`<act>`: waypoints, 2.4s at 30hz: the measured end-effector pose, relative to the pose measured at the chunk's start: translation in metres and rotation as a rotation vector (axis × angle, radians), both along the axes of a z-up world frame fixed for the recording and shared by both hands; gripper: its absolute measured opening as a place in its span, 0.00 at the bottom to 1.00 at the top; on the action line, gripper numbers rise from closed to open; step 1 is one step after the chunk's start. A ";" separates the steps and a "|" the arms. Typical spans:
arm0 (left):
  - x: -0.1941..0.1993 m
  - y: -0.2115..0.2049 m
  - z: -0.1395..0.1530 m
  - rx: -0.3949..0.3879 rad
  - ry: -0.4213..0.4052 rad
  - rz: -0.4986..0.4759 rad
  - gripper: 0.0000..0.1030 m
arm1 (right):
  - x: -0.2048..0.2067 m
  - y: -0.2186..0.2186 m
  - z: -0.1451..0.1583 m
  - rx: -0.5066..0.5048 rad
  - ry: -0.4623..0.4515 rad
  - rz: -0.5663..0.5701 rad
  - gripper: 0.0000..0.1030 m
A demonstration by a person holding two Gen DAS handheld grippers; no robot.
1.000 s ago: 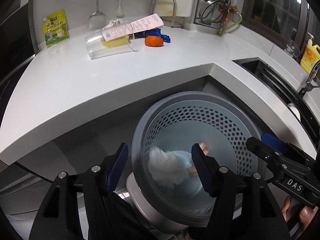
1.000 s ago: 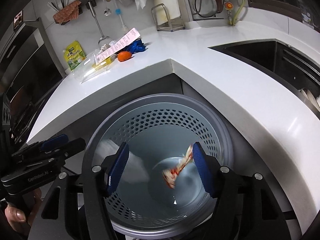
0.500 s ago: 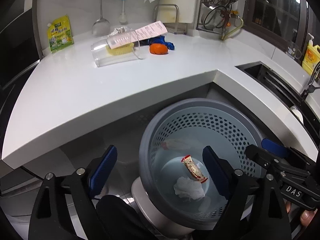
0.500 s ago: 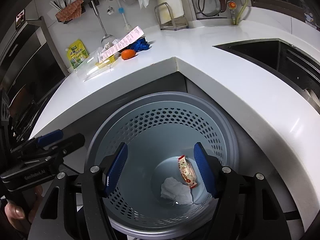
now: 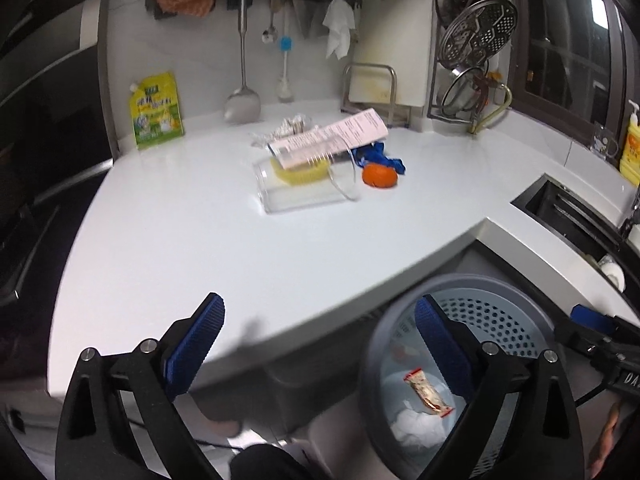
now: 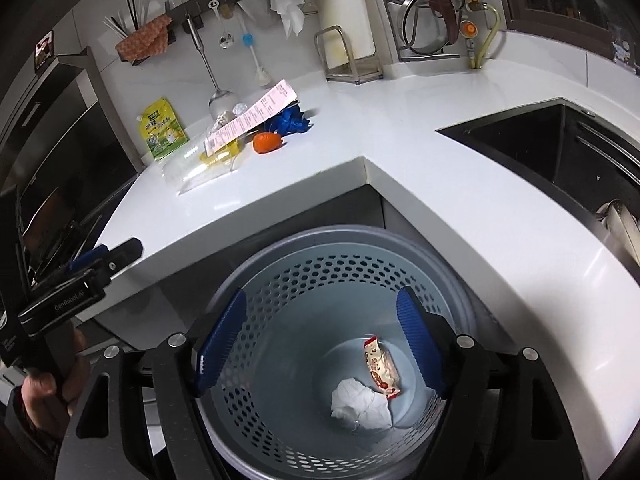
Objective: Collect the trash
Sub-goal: 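Move the left tool to the clear plastic cup and grip it, then grasp the orange peel with the right tool while the left tool holds the cup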
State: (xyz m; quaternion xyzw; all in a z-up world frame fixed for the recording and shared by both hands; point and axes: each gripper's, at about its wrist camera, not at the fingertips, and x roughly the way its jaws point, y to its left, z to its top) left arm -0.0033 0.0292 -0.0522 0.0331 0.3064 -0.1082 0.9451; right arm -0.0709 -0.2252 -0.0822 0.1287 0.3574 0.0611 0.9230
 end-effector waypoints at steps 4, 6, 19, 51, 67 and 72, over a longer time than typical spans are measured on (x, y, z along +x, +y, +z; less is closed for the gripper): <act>0.018 0.008 0.006 0.047 -0.022 -0.077 0.92 | 0.006 0.000 0.001 -0.008 0.010 -0.001 0.73; 0.029 0.011 0.010 0.073 -0.032 -0.110 0.92 | 0.012 0.000 0.001 0.011 0.020 -0.001 0.73; 0.121 -0.003 0.013 0.226 -0.009 -0.396 0.93 | 0.038 0.017 0.018 0.036 0.027 0.005 0.73; 0.174 -0.011 0.009 0.143 0.091 -0.366 0.64 | 0.083 0.030 0.027 0.023 0.016 0.000 0.73; 0.191 0.042 0.034 0.046 -0.049 -0.099 0.59 | 0.208 0.083 0.027 -0.095 0.001 -0.024 0.73; 0.187 0.054 0.041 0.040 -0.097 -0.043 0.59 | 0.235 0.100 0.021 -0.159 0.032 -0.053 0.73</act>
